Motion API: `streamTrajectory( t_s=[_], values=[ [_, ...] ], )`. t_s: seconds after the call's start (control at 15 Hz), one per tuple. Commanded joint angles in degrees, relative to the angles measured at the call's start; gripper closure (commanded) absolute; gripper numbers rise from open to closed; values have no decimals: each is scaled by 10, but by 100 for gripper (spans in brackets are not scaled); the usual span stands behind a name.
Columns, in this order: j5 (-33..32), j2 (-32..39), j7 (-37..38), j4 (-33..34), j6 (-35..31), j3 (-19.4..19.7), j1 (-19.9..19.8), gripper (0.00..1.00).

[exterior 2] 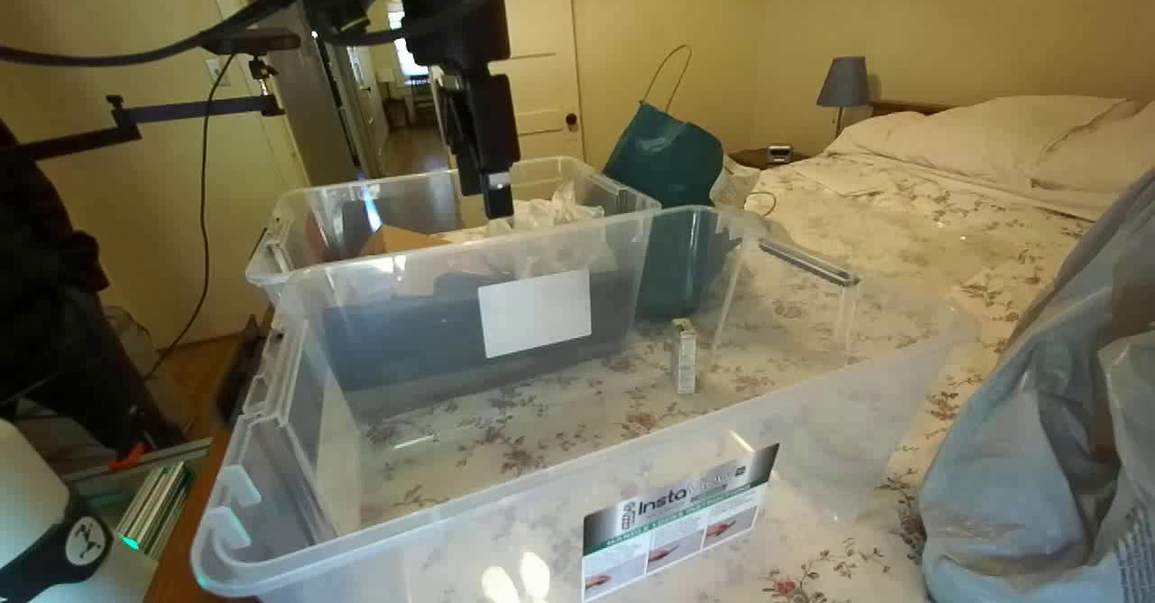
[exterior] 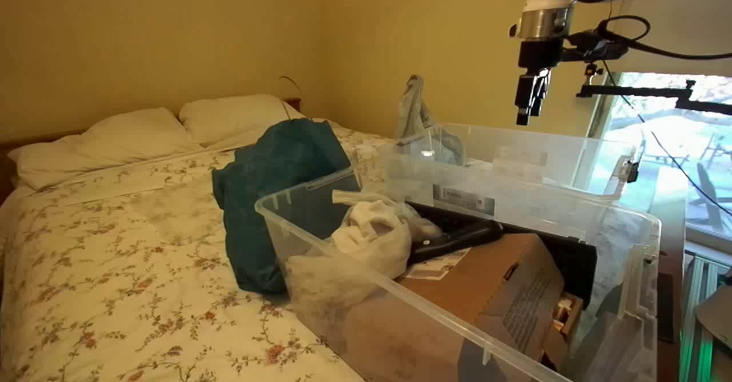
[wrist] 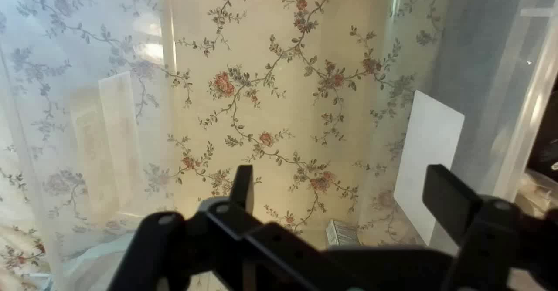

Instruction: Put the white item into the other container

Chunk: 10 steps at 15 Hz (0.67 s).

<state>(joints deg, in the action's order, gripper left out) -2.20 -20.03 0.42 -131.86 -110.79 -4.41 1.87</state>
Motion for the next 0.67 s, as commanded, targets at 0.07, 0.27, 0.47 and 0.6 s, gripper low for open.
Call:
streamTrajectory(
  t_s=[0.07,0.27,0.47,0.6],
  values=[
    [-1,0,1,1,1,4,4,0],
    [-12,-1,-9,-5,-24,3,5,0],
    [-29,9,-110,-5,-99,24,9,0],
    [-27,28,-188,4,-139,45,8,0]
  ],
)
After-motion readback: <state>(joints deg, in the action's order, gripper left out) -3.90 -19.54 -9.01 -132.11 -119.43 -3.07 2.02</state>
